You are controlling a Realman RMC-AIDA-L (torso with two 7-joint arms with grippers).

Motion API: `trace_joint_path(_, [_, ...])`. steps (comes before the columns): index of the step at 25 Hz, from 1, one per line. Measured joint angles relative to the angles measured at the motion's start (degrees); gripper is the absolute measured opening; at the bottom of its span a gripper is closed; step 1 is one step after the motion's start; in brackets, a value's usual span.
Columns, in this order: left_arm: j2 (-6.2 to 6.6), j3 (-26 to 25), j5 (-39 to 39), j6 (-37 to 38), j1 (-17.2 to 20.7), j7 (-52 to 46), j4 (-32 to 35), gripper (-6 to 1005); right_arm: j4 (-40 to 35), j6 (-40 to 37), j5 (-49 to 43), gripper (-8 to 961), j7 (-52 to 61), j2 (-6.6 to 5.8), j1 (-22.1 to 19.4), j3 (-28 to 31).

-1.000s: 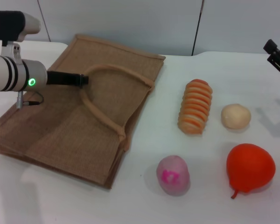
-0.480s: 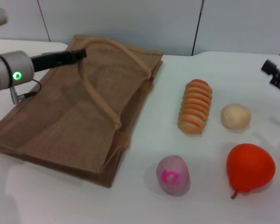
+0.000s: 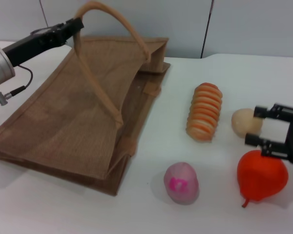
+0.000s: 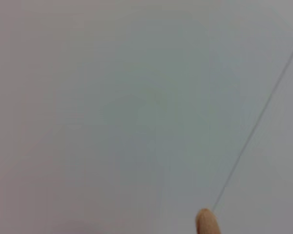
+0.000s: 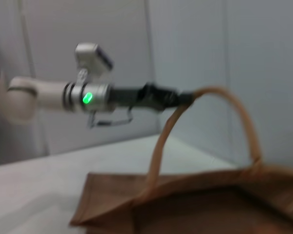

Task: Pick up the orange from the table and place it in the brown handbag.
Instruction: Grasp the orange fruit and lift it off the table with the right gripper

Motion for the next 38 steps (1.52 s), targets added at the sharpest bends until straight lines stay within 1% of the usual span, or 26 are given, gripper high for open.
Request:
trace_joint_path(2, [0.23, -0.02, -0.76, -1.72, 0.28, 0.05, 0.0, 127, -0.03, -0.01, -1.64, 737, 0.39, 0.04, 0.38, -1.25])
trace_joint_path(7, [0.44, -0.08, -2.31, -4.99, 0.64, 0.1, -0.01, 124, -1.96, 1.33, -7.03, 737, 3.15, 0.23, 1.57, -1.71])
trace_joint_path(12, [0.73, -0.09, -2.92, -7.2, 0.82, 0.14, -0.01, 124, -3.39, 1.66, -8.76, 736, 4.42, 0.28, 1.78, -1.64])
trace_joint_path(21, [0.93, -0.09, -2.99, -8.74, 1.15, 0.31, -0.01, 125, -5.85, 3.05, -12.0, 736, 7.4, 0.35, 1.93, -1.79])
trace_joint_path(32, [0.98, -0.09, -3.05, -9.79, 1.17, 0.53, -0.01, 121, -5.81, 6.49, -17.45, 736, 9.68, 0.36, 2.91, -1.85])
trace_joint_path(38, [0.96, -0.09, -3.05, -9.8, 1.12, 0.6, -0.01, 121, -5.88, 7.17, -17.94, 735, 9.89, 0.41, 3.06, -1.84])
